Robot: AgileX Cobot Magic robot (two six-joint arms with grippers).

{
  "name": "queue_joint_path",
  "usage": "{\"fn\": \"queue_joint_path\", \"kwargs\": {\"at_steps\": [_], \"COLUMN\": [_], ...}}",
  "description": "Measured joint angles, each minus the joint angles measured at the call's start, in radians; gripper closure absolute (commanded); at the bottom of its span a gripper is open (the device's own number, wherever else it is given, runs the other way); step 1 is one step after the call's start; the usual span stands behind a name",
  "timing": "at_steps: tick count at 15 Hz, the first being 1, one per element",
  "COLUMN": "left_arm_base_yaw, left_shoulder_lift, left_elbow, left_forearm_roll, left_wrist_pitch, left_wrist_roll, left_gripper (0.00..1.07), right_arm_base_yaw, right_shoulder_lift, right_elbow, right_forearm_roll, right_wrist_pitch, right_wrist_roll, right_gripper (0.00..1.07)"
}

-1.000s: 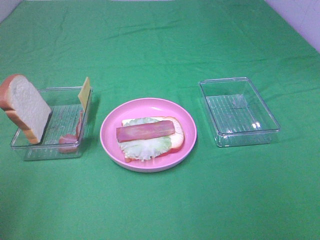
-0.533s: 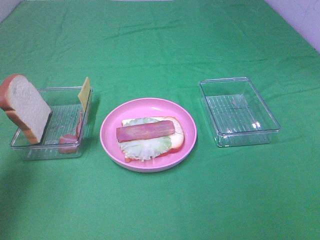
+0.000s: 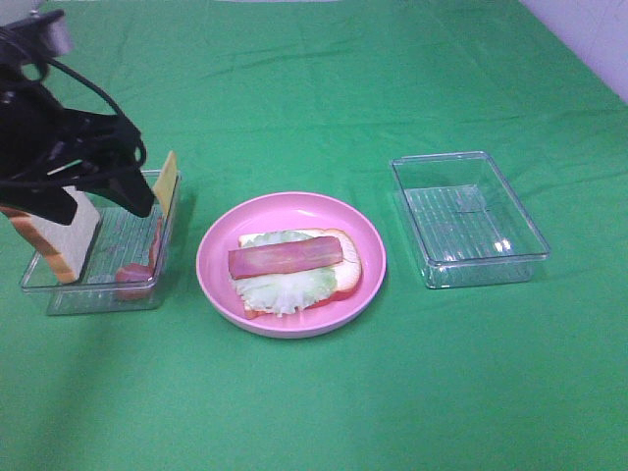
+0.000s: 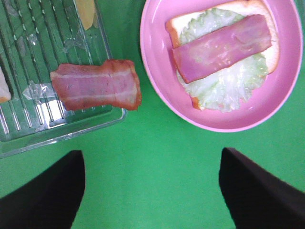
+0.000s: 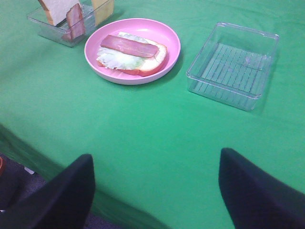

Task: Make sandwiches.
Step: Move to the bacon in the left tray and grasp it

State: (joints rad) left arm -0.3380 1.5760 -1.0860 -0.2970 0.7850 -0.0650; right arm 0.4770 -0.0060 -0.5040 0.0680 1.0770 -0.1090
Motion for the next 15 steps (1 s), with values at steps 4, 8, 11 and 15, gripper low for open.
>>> {"fn": "queue_joint_path", "kwargs": {"at_steps": [4, 8, 11, 15], "left_arm_base_yaw": [-0.103, -0.103, -0.103, -0.103], "left_shoulder_lift": [0.169, 0.252, 0.273, 0.324], "left_elbow": [-0.164, -0.183, -0.189, -0.191], "left_forearm_roll": [0.253, 0.268, 0.270, 0.275], "left_wrist_pitch": [0.098, 0.095, 0.068, 0.065], "left_wrist_roll": [-0.311, -0.334, -0.335, -0.337], "left_gripper": [0.32, 0.33, 0.37, 0.40], "right_arm_base_yaw": [-0.251, -0.453, -0.460, -0.460], "right_shoulder_lift": [0.000, 0.000, 0.000, 0.000], "right_elbow": [0.000, 0.000, 0.000, 0.000], "right_forearm_roll": [0.002, 0.002, 0.002, 0.002], "right_wrist_pitch": [0.000, 0.000, 0.000, 0.000], "right_wrist_roll": [0.001, 0.001, 0.001, 0.001], "right_gripper": [0.38, 0.38, 0.38, 0.38]}}
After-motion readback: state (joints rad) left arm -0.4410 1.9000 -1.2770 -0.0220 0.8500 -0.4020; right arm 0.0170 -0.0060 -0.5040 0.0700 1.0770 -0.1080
